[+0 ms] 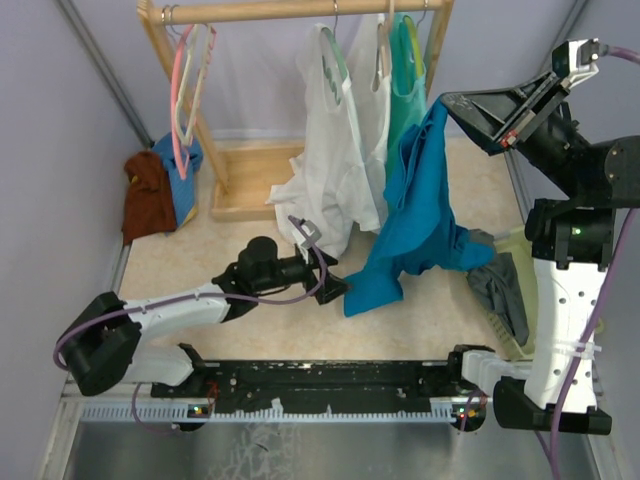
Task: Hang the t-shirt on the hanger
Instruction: Pick up the T-shirt and place it in the bin, then place the T-shirt at the center of the board.
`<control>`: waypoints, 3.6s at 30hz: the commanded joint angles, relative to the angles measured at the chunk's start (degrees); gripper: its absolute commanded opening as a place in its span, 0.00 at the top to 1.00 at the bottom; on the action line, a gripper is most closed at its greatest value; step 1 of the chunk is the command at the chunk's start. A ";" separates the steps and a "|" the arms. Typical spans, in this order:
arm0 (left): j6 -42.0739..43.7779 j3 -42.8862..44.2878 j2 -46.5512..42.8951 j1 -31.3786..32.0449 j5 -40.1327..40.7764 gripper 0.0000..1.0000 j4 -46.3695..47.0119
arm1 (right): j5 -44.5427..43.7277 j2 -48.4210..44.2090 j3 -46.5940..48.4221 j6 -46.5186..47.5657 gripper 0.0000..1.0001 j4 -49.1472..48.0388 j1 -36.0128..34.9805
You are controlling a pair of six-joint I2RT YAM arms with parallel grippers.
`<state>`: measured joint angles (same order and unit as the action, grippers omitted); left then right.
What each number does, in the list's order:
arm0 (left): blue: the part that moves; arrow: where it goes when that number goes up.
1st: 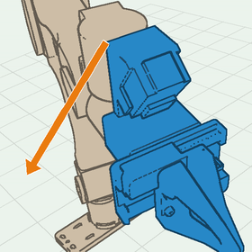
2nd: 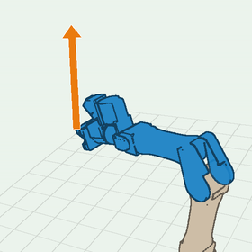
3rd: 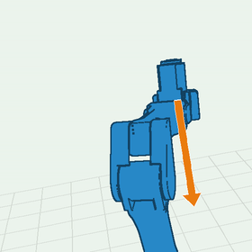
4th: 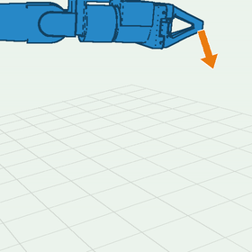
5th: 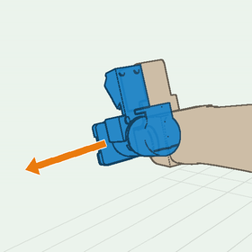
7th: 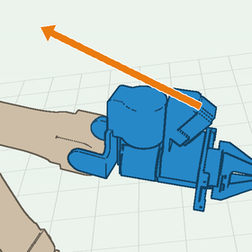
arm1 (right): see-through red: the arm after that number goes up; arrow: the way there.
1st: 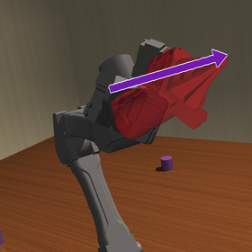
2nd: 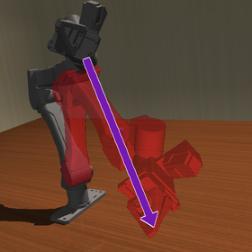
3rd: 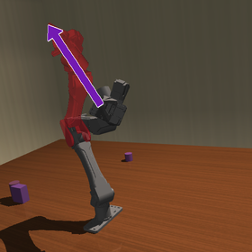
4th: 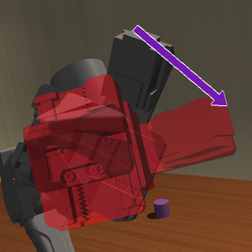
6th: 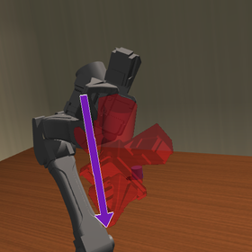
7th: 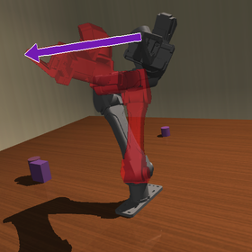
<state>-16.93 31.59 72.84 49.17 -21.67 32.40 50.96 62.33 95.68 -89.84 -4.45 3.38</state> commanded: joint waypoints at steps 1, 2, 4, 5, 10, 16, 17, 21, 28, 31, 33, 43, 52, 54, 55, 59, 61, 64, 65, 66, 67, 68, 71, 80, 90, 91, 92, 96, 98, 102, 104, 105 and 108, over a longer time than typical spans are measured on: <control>3.86 4.46 3.63 2.78 0.66 0.00 4.20 | 1.37 0.13 2.43 -1.65 1.00 -4.28 -0.47; 4.32 4.92 4.29 3.51 0.59 0.00 3.98 | 1.42 0.24 2.54 -1.67 1.00 -4.26 -0.48; 5.25 5.71 5.61 4.71 1.29 0.04 3.52 | 1.47 0.38 2.58 -1.86 1.00 -4.61 -0.47; 5.54 6.05 6.30 5.19 1.53 0.09 3.28 | 1.51 0.49 2.58 -1.94 1.00 -4.75 -0.43; 6.25 9.22 8.62 6.08 1.56 0.67 -0.97 | 1.60 0.41 1.97 -1.84 1.00 -4.92 -0.46; 6.26 9.90 6.04 6.82 5.50 1.00 -6.88 | 1.66 0.03 0.97 -1.75 1.00 -5.24 -0.45; 6.15 9.98 4.85 6.86 6.47 1.00 -8.82 | 1.73 -0.16 0.73 -1.71 1.00 -5.22 -0.47; 4.02 10.42 -4.38 6.90 12.73 1.00 -19.10 | 2.21 -1.26 -0.97 -1.05 1.00 -4.87 -0.47; 2.92 19.27 -24.57 6.91 22.88 1.00 -38.93 | 2.18 -3.34 -5.67 -0.77 1.00 -5.78 -0.48; 4.00 27.36 -27.57 6.91 24.91 1.00 -46.16 | 2.13 -3.65 -6.34 -0.64 1.00 -5.75 -0.46; 5.09 33.42 -28.18 6.91 25.93 1.00 -49.89 | 2.20 -3.87 -6.59 -0.45 1.00 -5.50 -0.48; 7.86 52.75 -25.40 6.91 31.38 1.00 -66.13 | 2.22 -14.97 -22.80 18.60 1.00 16.18 -0.48; 5.85 45.79 -21.94 6.91 26.09 1.00 -66.54 | -11.07 -35.43 -47.91 43.69 1.00 50.58 -0.45; 5.44 43.42 -20.51 6.91 23.07 1.00 -64.31 | -15.44 -37.25 -50.73 49.98 0.92 58.15 -0.43; 5.41 42.34 -19.75 6.91 21.80 1.00 -63.25 | -17.48 -37.94 -51.78 52.40 0.76 61.55 -0.47; 5.77 39.03 -16.69 6.91 17.78 1.00 -58.46 | -22.73 -39.70 -49.86 57.28 0.18 67.78 -0.48; 6.04 37.66 -14.61 6.91 15.35 1.00 -55.50 | -23.85 -38.39 -46.19 59.05 0.17 68.70 -0.48; 5.58 36.87 -10.69 6.91 11.14 1.00 -51.23 | -23.59 -36.42 -42.58 59.87 0.22 68.36 -0.81; 5.24 36.55 -9.07 6.91 8.14 1.00 -49.46 | -22.99 -36.30 -42.17 59.61 0.23 67.95 -0.83; 4.72 36.27 -7.53 6.91 5.69 1.00 -47.16 | -22.51 -36.19 -42.04 59.25 0.24 67.65 -0.83; 4.23 35.87 -5.74 6.97 2.97 1.00 -44.76 | -22.18 -36.20 -42.06 58.90 0.25 67.38 -0.82; 3.66 35.33 -4.06 7.12 1.09 1.00 -42.20 | -22.14 -36.21 -42.02 58.64 0.25 67.20 -0.80; 3.39 33.48 0.95 8.26 -3.58 1.00 -33.09 | -22.22 -36.22 -41.61 58.34 0.25 67.23 -0.83; 3.17 38.80 21.62 10.07 -11.86 1.00 -14.56 | -24.02 -36.12 -37.64 57.89 0.25 68.61 -0.83; 7.05 38.60 15.70 9.81 2.42 0.40 -24.20 | -24.25 -35.79 -38.74 58.98 0.25 68.49 -0.83; 7.40 38.68 14.22 9.74 3.63 0.38 -25.20 | -23.69 -35.90 -39.41 59.00 0.25 67.86 -0.83; 7.59 39.19 12.97 9.72 5.29 0.38 -27.30 | -22.68 -35.82 -40.01 58.95 0.25 67.22 -0.83; 5.94 38.74 5.12 9.57 13.36 0.39 -36.25 | -15.34 -35.06 -44.49 57.69 0.28 61.71 -1.17; 3.51 36.19 -1.04 9.33 18.44 0.37 -40.02 | -12.65 -34.20 -47.86 56.79 0.28 58.34 -2.22; -0.50 30.46 -10.74 8.93 21.93 0.36 -47.01 | -9.27 -30.18 -52.93 55.70 0.29 50.69 -3.08; -2.17 28.06 -14.96 8.93 22.41 0.36 -49.64 | -9.70 -27.98 -53.26 55.45 0.33 47.64 -3.98; -2.97 26.99 -16.74 8.93 23.14 0.35 -51.15 | -10.94 -26.90 -53.09 55.40 0.35 46.55 -5.24; -4.57 24.19 -22.21 8.93 25.70 0.35 -55.13 | -18.45 -23.56 -52.67 53.80 0.40 42.89 -15.49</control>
<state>-17.74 59.35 55.07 58.35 -1.02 -13.56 37.12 36.05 41.65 -34.17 48.71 -2.39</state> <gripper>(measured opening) 0.646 0.613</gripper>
